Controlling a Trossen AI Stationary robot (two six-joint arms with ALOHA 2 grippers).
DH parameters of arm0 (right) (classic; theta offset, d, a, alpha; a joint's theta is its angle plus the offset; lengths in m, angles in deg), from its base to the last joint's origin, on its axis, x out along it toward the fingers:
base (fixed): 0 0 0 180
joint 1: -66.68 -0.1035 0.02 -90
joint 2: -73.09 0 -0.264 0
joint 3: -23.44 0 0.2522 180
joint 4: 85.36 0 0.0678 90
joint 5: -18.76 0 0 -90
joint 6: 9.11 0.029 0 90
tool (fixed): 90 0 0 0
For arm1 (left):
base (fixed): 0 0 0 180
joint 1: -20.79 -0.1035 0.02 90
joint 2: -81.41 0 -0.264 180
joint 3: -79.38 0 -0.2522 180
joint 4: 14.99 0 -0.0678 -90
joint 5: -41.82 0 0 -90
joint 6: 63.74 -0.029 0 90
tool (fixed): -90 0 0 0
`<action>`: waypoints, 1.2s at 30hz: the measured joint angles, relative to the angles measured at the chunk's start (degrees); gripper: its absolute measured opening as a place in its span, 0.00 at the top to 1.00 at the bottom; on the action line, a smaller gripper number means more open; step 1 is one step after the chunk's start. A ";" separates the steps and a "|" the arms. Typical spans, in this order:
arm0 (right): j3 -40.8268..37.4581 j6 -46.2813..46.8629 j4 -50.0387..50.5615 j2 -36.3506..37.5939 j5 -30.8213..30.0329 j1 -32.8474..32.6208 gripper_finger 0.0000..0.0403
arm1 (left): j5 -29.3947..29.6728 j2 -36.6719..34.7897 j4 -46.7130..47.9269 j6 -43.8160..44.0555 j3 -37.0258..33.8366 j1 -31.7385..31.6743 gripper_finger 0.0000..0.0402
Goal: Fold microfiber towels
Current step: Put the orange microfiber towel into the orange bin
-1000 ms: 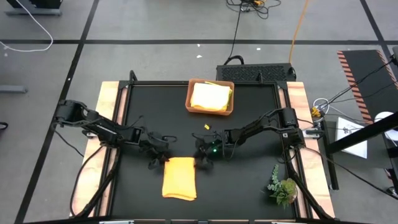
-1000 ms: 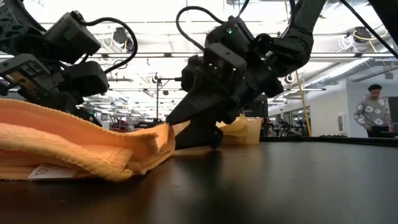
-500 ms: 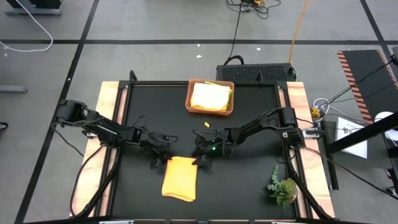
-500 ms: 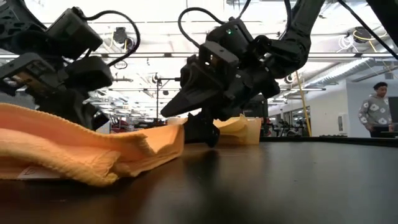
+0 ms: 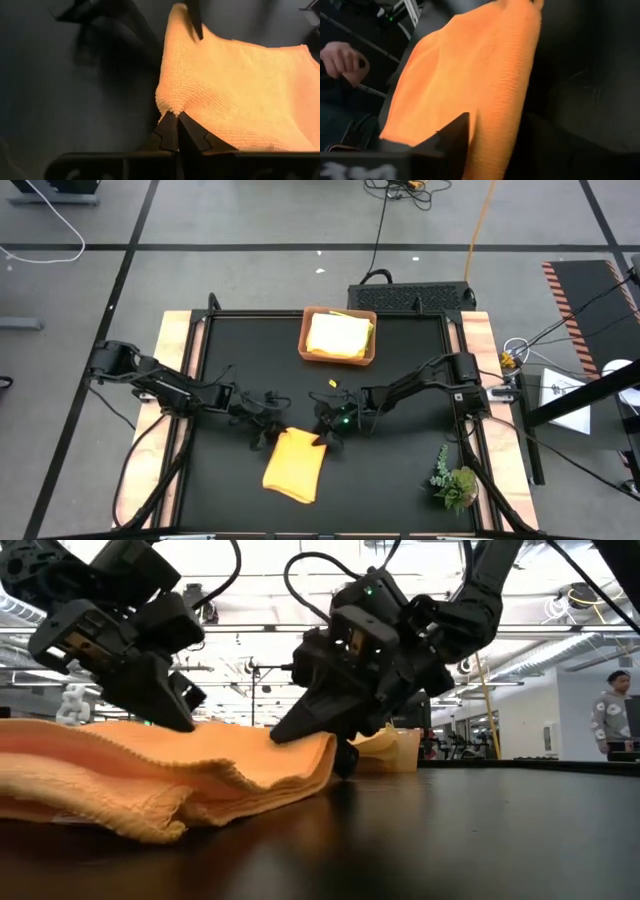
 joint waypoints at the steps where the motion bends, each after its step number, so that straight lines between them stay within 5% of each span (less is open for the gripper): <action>1: 0.00 -0.46 0.99 0.50 0.00 -0.02 0.56 | 0.61 -0.02 -0.10 -0.42 0.23 0.20 0.99; 12: 0.00 -6.30 14.06 7.63 -0.11 -0.06 0.98 | 5.98 -0.02 -0.45 -6.60 4.91 0.40 1.00; 28: 0.04 -16.27 38.30 34.56 -24.28 1.52 1.00 | 18.32 -0.09 6.06 -23.37 20.82 -9.37 0.99; 36: 0.07 -20.18 42.00 40.75 -29.03 7.70 1.00 | 18.27 -0.09 6.31 -25.37 26.29 -17.23 0.99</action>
